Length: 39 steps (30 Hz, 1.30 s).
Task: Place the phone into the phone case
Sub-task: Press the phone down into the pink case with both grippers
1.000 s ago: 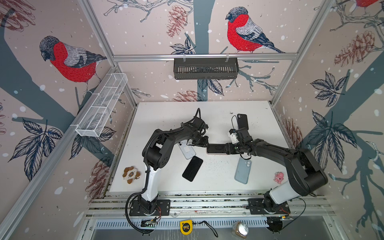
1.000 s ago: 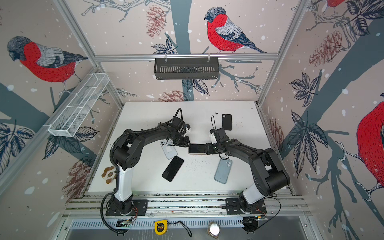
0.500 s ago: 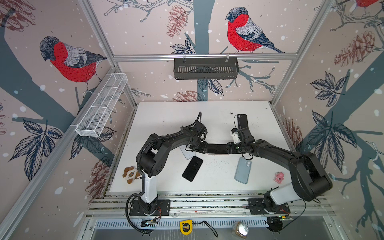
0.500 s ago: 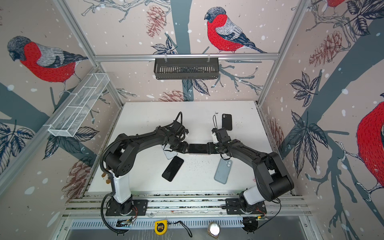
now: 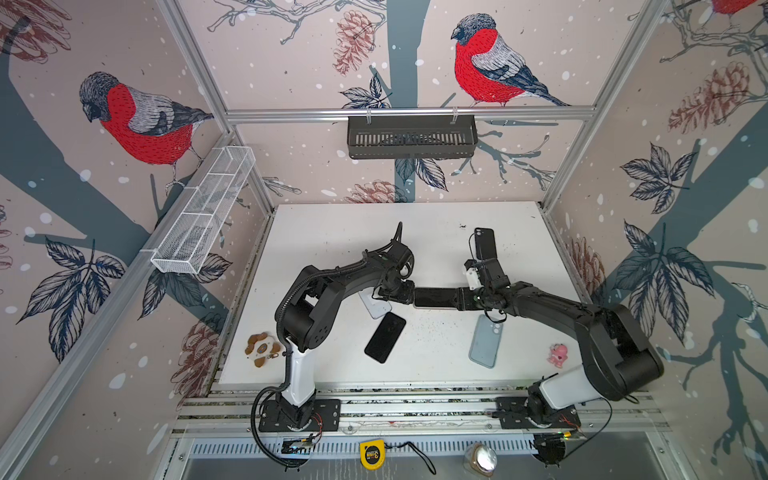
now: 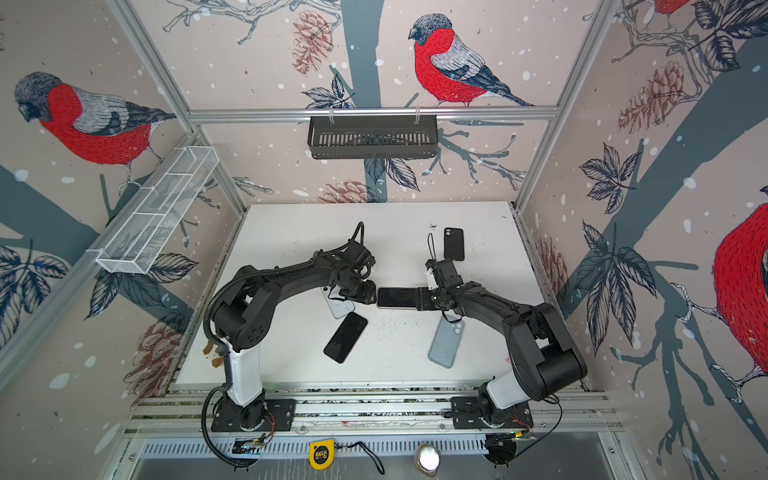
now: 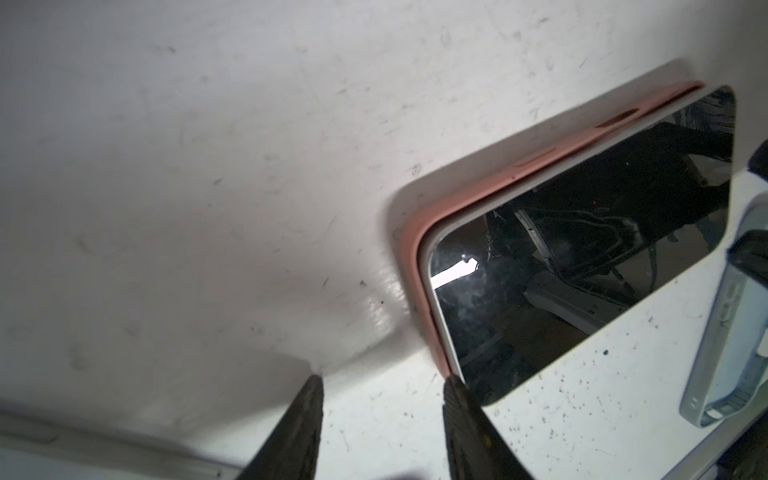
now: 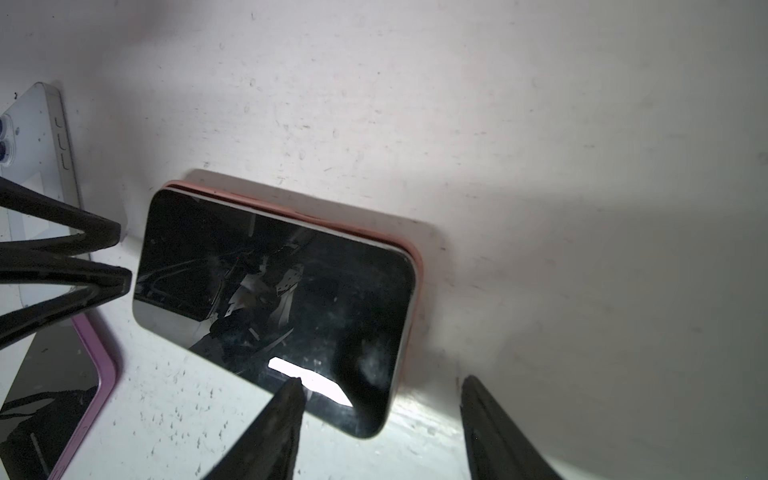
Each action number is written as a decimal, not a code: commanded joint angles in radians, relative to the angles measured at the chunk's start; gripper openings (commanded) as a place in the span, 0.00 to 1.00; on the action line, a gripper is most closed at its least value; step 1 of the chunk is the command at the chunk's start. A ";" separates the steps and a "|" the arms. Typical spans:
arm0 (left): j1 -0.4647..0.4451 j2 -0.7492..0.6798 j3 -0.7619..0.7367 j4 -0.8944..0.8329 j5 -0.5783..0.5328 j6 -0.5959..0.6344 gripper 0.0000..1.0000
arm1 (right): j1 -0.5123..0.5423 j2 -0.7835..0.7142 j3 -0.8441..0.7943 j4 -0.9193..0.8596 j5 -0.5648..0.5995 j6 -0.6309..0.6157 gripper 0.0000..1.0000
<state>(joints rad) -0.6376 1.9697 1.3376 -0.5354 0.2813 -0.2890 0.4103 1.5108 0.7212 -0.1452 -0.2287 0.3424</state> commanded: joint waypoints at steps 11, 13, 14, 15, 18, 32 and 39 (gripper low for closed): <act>-0.052 0.059 0.080 -0.092 -0.056 -0.023 0.48 | -0.002 0.045 0.000 0.063 -0.049 0.024 0.58; -0.054 0.078 0.074 -0.101 -0.080 -0.018 0.48 | -0.002 0.046 -0.002 0.065 -0.051 0.022 0.58; -0.055 0.085 0.072 -0.105 -0.086 -0.018 0.48 | -0.003 0.046 -0.003 0.065 -0.049 0.021 0.58; -0.056 0.095 0.067 -0.108 -0.087 -0.016 0.48 | -0.002 0.046 -0.004 0.066 -0.050 0.020 0.58; -0.065 0.111 0.050 -0.107 -0.101 -0.015 0.47 | -0.002 0.050 -0.008 0.067 -0.049 0.017 0.57; -0.071 0.109 -0.008 -0.083 -0.133 -0.016 0.43 | 0.016 0.037 -0.040 0.083 -0.092 -0.003 0.37; -0.071 0.094 -0.033 -0.060 -0.112 -0.021 0.43 | 0.032 0.032 -0.042 0.100 -0.066 0.011 0.29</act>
<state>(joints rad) -0.7013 2.0308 1.3323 -0.4271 0.2607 -0.3359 0.4244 1.5349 0.6758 -0.0166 -0.2279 0.3698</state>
